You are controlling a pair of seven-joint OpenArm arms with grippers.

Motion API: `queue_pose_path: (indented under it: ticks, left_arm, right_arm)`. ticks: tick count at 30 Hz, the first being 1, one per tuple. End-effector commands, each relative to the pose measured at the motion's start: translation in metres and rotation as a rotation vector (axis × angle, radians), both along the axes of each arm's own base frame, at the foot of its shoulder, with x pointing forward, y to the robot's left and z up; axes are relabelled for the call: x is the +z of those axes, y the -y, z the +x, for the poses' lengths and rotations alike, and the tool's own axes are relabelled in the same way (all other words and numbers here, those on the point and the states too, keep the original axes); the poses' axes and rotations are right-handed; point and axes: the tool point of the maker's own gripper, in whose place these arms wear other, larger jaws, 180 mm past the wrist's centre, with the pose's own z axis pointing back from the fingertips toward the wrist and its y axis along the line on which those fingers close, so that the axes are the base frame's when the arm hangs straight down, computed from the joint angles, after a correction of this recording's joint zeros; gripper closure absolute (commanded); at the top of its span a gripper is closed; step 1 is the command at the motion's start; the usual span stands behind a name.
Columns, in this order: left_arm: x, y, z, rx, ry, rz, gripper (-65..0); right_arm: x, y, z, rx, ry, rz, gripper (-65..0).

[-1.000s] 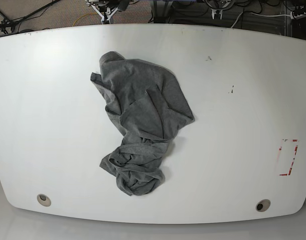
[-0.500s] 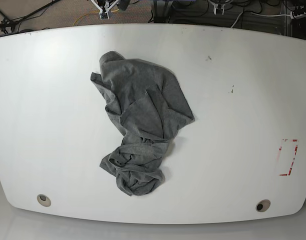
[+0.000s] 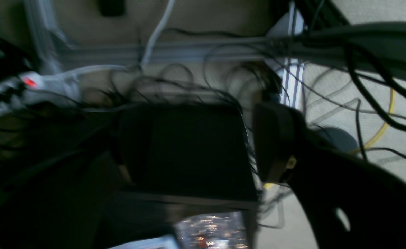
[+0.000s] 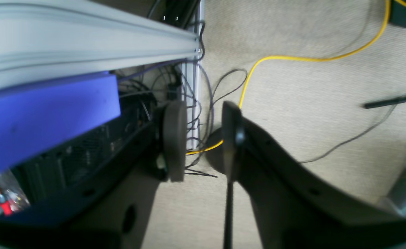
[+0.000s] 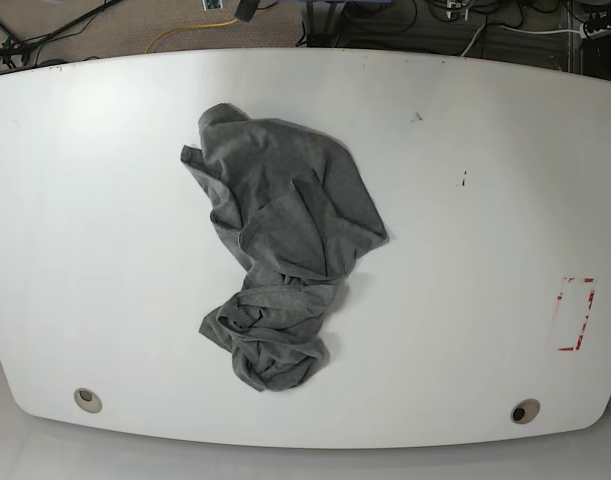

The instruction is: Fold the T-shirt properly

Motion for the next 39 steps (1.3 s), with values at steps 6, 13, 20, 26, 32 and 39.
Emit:
queue_pose_path:
  ticks: [6, 13, 20, 26, 32, 39]
  left_arm:
    - [0.047, -0.001, -0.017, -0.049, 0.063, 0.013, -42.9]
    - [0.091, -0.006, -0.017, -0.054, 0.130, 0.005, -42.9]
    - [0.138, -0.016, -0.003, -0.031, 0.211, -0.042, -42.9]
    - [0.177, -0.019, 0.016, -0.067, 0.282, -0.055, -42.9]
    - [0.208, -0.023, 0.039, -0.084, 0.365, -0.030, -42.8]
    - [0.227, -0.010, 0.062, -0.106, 0.442, -0.052, -43.3]
  right_arm:
    - [0.050, 0.002, -0.010, -0.035, 0.070, -0.004, -16.6]
    - [0.102, 0.006, -0.007, -0.109, 0.123, 0.022, -16.6]
    - [0.149, 0.007, -0.005, -0.134, 0.184, 0.032, -16.6]
    - [0.185, 0.006, 0.006, -0.167, 0.245, 0.056, -16.6]
    - [0.208, 0.028, 0.035, -0.175, 0.341, 0.004, -16.6]
    - [0.223, 0.051, 0.088, -0.170, 0.499, -0.051, -17.0]
